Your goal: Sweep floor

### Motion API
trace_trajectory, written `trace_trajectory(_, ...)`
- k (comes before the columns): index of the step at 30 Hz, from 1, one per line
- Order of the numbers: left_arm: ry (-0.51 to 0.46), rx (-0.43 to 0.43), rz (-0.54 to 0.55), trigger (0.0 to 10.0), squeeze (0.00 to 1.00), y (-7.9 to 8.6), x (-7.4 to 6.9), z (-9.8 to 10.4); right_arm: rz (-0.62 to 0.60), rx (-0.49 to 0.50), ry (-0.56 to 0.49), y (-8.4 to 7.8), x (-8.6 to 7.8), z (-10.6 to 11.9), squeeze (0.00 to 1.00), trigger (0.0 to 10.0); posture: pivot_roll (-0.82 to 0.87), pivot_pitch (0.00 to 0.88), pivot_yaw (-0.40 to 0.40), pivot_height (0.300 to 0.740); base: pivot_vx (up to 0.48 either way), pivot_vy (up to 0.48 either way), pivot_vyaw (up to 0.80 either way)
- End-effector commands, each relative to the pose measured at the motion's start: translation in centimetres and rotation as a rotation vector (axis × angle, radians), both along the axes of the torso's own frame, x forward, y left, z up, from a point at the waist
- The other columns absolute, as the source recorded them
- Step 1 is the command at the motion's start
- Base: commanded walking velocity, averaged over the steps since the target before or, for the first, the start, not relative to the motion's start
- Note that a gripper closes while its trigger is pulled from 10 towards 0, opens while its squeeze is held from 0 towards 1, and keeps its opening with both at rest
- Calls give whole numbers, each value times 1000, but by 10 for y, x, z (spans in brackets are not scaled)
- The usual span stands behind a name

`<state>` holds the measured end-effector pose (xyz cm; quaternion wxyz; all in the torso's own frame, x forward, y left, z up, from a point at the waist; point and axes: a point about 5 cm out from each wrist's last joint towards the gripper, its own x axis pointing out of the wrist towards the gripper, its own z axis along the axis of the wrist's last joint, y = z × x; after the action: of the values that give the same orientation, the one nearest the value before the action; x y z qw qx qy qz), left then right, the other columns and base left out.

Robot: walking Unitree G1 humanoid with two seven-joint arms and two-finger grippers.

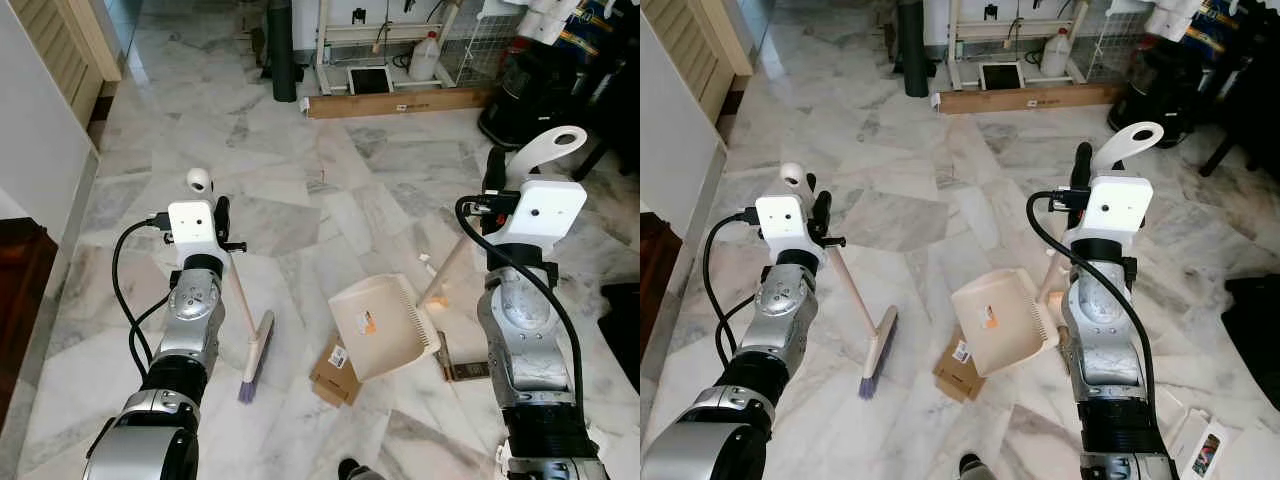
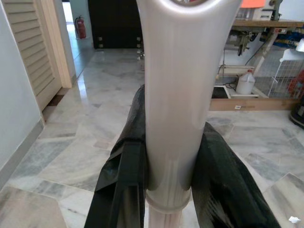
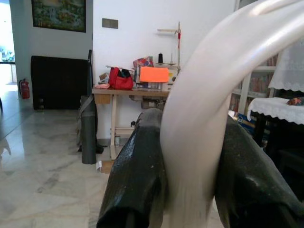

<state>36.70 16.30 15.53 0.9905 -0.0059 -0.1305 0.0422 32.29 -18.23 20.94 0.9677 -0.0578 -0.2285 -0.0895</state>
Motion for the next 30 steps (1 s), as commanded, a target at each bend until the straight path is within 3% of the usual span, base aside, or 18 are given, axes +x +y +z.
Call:
trace_trajectory(1, -59, 19, 2, 10000, 0, 1, 1, 13, -11, -10, -86, -2, -4, 20, 0, 10000, -69, 138, -6, 740, 0, 0, -788)
trace_trajectory(6, -60, 14, 7, 10000, 0, 2, 1, 13, -10, -10, -83, -2, -4, 20, 0, 10000, -69, 139, -7, 740, 0, -353, -788)
trace_trajectory(17, -59, 4, 12, 10000, 0, 4, 1, 12, -6, -10, -93, -1, -4, 21, 0, 10000, -70, 138, -9, 740, 0, 0, -772)
trace_trajectory(30, -51, 6, 20, 10000, 0, 6, 1, 11, -13, 9, -51, -3, -4, 8, 0, 10000, -70, 138, -11, 740, 0, 0, 0)
